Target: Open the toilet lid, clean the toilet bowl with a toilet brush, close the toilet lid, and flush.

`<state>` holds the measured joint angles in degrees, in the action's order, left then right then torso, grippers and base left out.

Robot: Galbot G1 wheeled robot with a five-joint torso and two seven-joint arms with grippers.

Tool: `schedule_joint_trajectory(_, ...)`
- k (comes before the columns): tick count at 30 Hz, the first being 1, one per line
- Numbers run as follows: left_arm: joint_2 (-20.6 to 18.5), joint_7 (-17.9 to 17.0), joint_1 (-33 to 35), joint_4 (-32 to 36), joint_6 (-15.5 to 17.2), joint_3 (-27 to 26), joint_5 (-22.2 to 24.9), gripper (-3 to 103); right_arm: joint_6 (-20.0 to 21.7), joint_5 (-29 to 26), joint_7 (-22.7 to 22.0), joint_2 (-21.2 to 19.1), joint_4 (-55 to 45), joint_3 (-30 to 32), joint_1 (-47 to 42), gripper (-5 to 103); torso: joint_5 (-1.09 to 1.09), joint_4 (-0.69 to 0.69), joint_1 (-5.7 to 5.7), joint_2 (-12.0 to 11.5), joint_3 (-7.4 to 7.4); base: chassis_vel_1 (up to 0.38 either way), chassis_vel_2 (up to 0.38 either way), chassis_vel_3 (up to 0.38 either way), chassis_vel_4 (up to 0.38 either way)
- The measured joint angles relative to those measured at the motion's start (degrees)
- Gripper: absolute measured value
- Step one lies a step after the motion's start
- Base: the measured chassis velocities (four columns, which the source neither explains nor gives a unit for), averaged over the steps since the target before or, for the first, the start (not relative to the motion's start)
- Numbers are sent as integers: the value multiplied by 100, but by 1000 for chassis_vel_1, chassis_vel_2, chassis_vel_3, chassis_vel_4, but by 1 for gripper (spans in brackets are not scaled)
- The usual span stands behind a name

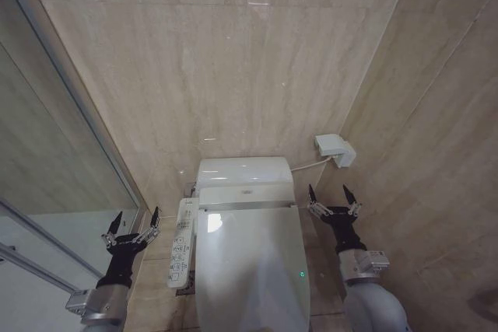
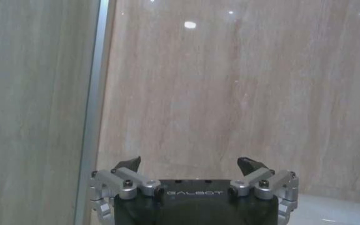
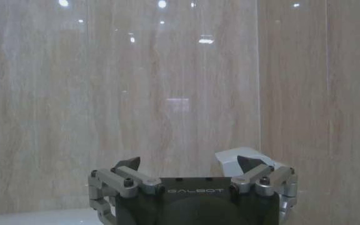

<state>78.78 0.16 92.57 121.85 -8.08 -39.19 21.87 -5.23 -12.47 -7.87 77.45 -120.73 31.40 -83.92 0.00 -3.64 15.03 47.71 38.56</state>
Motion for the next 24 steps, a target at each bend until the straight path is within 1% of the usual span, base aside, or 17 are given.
schedule_joint_trajectory(2, 5, 26, 41, 55, -1, -56, 63, 100, 0, 0, 0, 0, 0, 0, 0, 100, 0, 0, 0, 0, 0, 0, 0, 0, 0)
schedule_joint_trajectory(6, 32, 146, 91, 62, -47, -168, 6, 100, 0, 0, 0, 0, 0, 0, 0, 100, 0, 0, 0, 0, 0, 0, 0, 0, 0)
schedule_joint_trajectory(24, 122, 124, 129, 101, 12, -94, -182, 100, 0, 0, 0, 0, 0, 0, 0, 100, -1, 0, 0, 0, 0, 0, 0, 0, 0)
